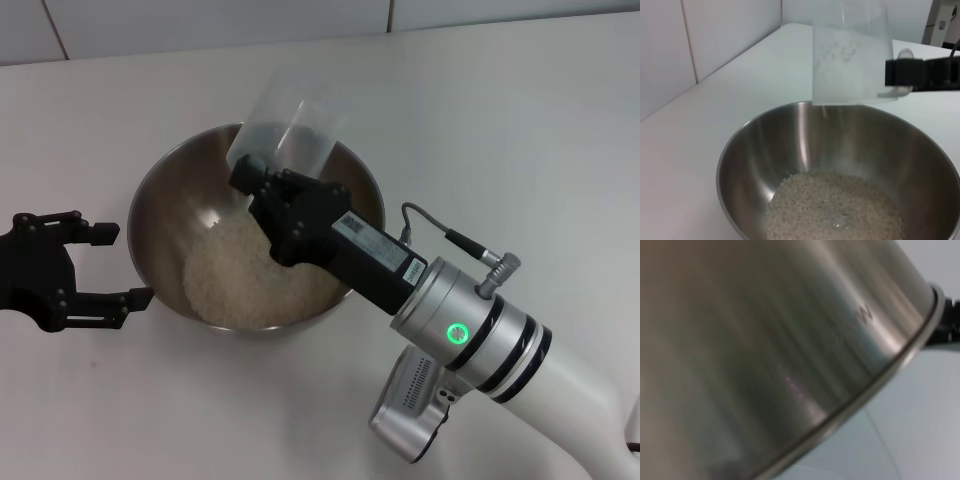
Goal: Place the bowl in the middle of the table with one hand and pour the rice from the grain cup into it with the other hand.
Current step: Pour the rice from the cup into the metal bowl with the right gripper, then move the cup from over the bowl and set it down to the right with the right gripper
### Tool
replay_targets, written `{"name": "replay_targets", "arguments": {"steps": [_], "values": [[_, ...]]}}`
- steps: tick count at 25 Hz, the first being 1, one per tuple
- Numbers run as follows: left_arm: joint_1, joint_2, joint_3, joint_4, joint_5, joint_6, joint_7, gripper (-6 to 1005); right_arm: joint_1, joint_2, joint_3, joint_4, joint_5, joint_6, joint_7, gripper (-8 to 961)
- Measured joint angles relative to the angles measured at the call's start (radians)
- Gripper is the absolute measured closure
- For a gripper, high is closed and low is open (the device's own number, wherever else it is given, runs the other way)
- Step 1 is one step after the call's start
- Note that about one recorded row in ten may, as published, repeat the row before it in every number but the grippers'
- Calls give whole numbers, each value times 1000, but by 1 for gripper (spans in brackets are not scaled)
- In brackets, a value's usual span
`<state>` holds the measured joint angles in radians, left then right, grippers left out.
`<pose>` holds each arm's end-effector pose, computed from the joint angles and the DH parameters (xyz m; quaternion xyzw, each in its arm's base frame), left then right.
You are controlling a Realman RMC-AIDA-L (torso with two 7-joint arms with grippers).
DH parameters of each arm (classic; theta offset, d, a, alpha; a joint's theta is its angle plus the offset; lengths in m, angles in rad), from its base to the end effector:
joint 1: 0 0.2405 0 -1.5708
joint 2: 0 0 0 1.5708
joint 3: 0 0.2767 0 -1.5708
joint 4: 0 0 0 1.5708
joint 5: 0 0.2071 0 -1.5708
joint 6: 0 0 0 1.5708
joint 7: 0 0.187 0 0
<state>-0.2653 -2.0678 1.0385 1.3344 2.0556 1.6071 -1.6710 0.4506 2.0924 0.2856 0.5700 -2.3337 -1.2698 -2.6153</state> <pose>-0.2601 0.3133 -0.0016 -0.9760 -0.1428 -0.0692 0.1492 0.1630 0.2933 -0.1471 -0.2955 -0.7743 -0.2092 0.5191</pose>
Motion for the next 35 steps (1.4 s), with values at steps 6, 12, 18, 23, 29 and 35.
{"name": "replay_targets", "arguments": {"steps": [6,12,18,23,29,35], "values": [[-3,0,0,-1,1,0,-1,137,-13,0,32,53,30,11,101,938],[-6,0,0,-1,3,1,0,137,-84,-1,72,238,181,-51,662,937],[-5,0,0,2,1,1,1,137,-132,-7,83,337,411,-60,1114,938],[-6,1,-1,0,1,0,2,137,-162,-13,159,267,418,-79,1630,938],[-5,2,0,2,0,0,1,137,-140,-9,244,31,422,-62,2095,933],[-6,0,0,-1,0,0,1,137,-29,-3,229,-212,420,161,2395,922]]}}
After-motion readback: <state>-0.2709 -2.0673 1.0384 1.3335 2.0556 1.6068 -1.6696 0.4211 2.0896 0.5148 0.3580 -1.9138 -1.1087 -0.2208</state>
